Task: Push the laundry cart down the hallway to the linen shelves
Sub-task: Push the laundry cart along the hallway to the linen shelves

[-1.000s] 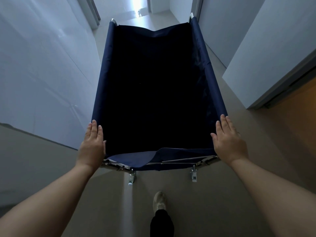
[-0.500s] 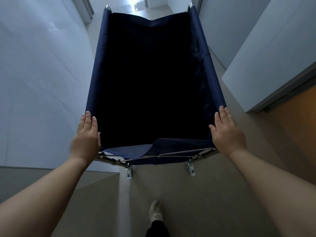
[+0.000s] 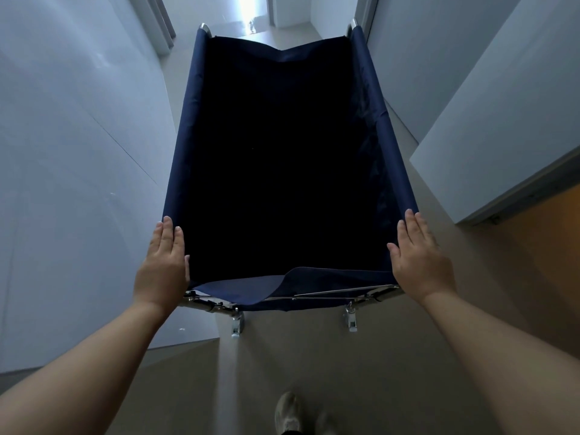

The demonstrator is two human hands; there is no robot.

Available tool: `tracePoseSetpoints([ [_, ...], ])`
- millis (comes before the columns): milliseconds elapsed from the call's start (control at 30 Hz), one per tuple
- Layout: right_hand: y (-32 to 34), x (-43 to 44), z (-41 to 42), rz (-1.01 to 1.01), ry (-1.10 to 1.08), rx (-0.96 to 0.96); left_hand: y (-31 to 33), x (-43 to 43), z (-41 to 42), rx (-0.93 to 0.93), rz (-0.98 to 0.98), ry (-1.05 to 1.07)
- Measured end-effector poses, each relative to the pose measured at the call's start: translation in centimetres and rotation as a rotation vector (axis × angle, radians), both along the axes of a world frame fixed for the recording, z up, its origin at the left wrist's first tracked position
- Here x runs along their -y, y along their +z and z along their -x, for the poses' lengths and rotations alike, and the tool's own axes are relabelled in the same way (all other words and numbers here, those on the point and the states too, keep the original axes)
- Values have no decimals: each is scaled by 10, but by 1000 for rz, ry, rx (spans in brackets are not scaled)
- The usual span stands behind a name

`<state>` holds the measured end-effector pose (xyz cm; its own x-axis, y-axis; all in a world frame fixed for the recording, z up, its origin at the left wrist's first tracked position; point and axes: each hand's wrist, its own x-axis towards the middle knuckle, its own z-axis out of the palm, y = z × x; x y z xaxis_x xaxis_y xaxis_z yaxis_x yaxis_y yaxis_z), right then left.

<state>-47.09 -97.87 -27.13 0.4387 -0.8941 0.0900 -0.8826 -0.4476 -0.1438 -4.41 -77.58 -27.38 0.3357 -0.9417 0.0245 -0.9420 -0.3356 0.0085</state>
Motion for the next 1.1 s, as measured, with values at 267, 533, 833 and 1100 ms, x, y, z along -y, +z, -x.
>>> tracePoseSetpoints([
  [267,0,32,-14,29,9,39,-3,31,-15,-11,-17,-4],
  [533,-3,86,-32,35,24,54,-5,76,-32,-20,-32,9],
  [833,-6,153,-55,20,48,29,-2,133,-47,-37,-5,50],
  [1100,-10,205,-75,21,66,23,2,178,-61,-34,-7,92],
])
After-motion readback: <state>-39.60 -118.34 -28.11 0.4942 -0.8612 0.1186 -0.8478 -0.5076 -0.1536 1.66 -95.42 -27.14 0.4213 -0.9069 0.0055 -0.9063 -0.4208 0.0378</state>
